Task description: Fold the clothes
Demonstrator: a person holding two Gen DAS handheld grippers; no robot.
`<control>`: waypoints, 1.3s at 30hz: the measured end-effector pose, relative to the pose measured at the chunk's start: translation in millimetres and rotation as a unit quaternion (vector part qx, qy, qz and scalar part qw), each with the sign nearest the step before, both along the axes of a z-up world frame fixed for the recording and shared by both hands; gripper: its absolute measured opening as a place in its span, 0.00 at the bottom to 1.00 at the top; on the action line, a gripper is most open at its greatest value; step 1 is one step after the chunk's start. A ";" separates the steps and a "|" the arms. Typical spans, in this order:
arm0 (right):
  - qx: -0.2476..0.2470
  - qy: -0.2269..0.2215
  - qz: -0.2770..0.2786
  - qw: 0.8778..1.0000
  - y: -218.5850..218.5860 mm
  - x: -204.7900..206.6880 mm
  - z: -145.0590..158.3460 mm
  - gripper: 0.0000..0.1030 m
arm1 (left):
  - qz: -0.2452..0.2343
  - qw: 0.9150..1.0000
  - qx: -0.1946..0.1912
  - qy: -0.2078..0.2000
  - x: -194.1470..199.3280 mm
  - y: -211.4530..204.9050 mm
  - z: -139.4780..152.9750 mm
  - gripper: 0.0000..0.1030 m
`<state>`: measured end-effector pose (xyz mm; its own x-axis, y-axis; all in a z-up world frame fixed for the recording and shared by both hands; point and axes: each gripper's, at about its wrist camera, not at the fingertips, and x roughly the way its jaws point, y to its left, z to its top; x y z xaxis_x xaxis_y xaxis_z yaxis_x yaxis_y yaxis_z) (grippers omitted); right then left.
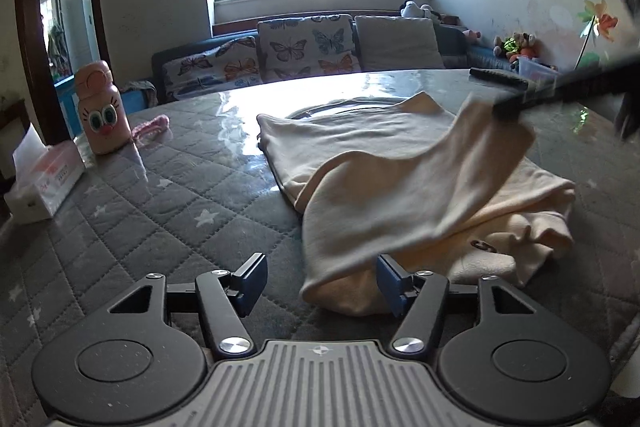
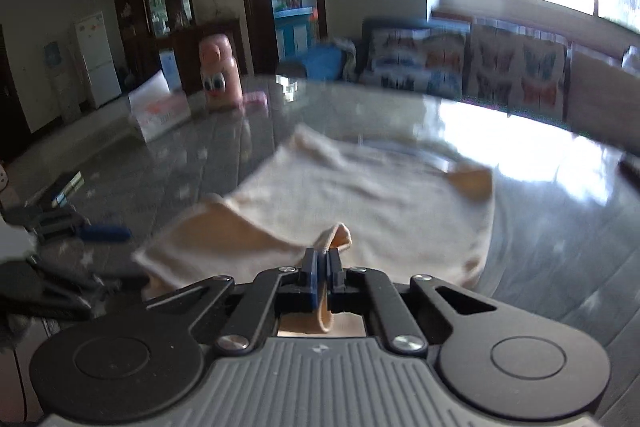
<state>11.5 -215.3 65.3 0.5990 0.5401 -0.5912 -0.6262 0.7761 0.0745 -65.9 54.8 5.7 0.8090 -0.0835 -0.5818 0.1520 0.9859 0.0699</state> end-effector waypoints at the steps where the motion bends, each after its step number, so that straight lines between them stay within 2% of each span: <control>1: 0.002 -0.012 -0.001 1.000 -1.1 -0.5 7.1 0.03 | 0.001 1.000 0.003 0.000 0.5 -1.1 -0.8 0.60; 5: 0.000 -0.051 -0.009 0.999 -6.5 -1.2 25.2 0.03 | -0.005 1.000 0.017 0.004 0.6 -4.9 -6.4 0.58; 7: -0.007 -0.055 -0.018 0.998 -9.7 0.4 23.6 0.03 | -0.008 1.000 0.023 0.007 0.1 -5.1 -8.0 0.52; 10: -0.024 -0.032 -0.034 0.999 -15.7 7.1 4.8 0.03 | -0.012 0.999 0.030 0.010 -1.1 -3.0 -8.0 0.44; 14: -0.051 0.010 -0.051 0.997 -22.6 13.7 -25.0 0.05 | -0.015 0.999 0.039 0.015 -2.6 1.9 -6.6 0.43; 16: -0.061 0.028 -0.052 0.996 -25.4 14.8 -34.9 0.09 | -0.016 0.999 0.023 0.020 -2.6 10.8 -1.7 0.43; 23: -0.038 0.007 -0.051 0.998 -27.7 24.3 -28.3 0.09 | -0.012 1.000 0.004 -0.010 10.7 19.2 26.4 0.43; 24: -0.036 0.008 -0.046 0.998 -24.5 26.8 -29.4 0.09 | -0.012 1.000 -0.001 -0.014 17.7 16.5 28.4 0.40; 28: -0.037 0.015 -0.028 0.999 -9.7 36.4 -40.2 0.09 | -0.024 1.000 -0.014 -0.011 46.2 2.2 25.7 0.31; 33: -0.045 0.026 -0.034 0.998 -6.9 39.7 -51.6 0.09 | -0.043 0.999 -0.008 0.001 67.3 -9.4 14.7 0.31; 34: -0.043 0.027 -0.036 0.998 -10.1 38.1 -50.8 0.13 | -0.047 0.999 -0.007 0.003 71.5 -11.8 12.5 0.31; 36: -0.034 0.027 -0.048 0.998 -22.0 31.8 -46.4 0.29 | -0.055 0.998 -0.004 0.008 79.9 -16.4 8.1 0.31; 39: -0.027 0.040 -0.061 0.997 -36.7 24.9 -45.9 0.31 | -0.062 0.998 0.000 0.015 89.1 -21.1 2.4 0.32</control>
<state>36.4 -251.9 19.4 0.6085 0.4323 -0.6655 -0.5208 0.8502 0.0762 23.2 33.7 8.1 0.7747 -0.1816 -0.6057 0.2752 0.9592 0.0644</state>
